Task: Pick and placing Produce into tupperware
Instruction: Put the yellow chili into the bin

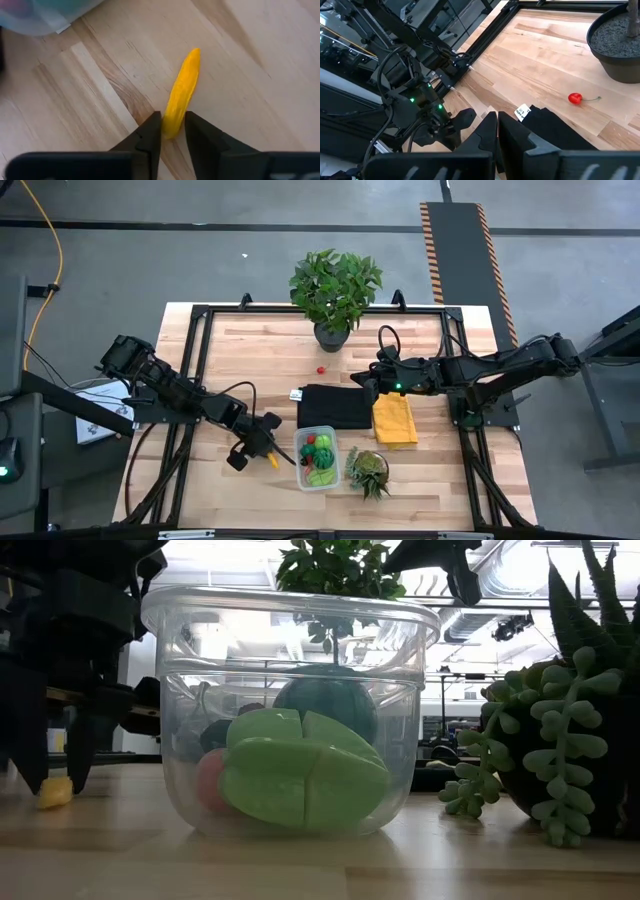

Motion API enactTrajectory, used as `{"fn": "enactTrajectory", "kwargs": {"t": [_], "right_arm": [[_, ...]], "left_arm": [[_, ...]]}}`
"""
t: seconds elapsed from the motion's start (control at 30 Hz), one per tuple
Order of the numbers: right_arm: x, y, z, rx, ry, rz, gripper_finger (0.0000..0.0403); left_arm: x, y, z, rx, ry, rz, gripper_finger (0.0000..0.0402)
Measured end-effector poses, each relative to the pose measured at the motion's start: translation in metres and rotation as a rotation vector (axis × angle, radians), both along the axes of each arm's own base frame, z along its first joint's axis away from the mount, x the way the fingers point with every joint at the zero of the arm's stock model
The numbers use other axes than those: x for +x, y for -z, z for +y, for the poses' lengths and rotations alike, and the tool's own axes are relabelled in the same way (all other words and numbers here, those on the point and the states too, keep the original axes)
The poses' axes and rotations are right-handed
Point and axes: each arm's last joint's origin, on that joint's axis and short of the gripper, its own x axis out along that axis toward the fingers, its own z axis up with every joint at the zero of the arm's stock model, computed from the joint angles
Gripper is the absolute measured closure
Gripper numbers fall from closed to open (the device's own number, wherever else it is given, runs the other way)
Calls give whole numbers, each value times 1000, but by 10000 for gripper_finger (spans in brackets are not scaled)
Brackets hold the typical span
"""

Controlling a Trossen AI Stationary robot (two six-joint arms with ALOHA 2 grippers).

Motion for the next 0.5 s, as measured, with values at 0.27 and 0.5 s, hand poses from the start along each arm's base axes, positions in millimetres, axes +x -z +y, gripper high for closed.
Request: {"fn": "enactTrajectory", "kwargs": {"t": [0.27, 0.5], "right_arm": [[0, 0, 0, 0, 0, 0, 396], [0, 0, 0, 0, 0, 0, 396]], "left_arm": [[0, 0, -1, -28, 6, 10, 378], [-2, 0, -1, -58, -41, 51, 383]]}}
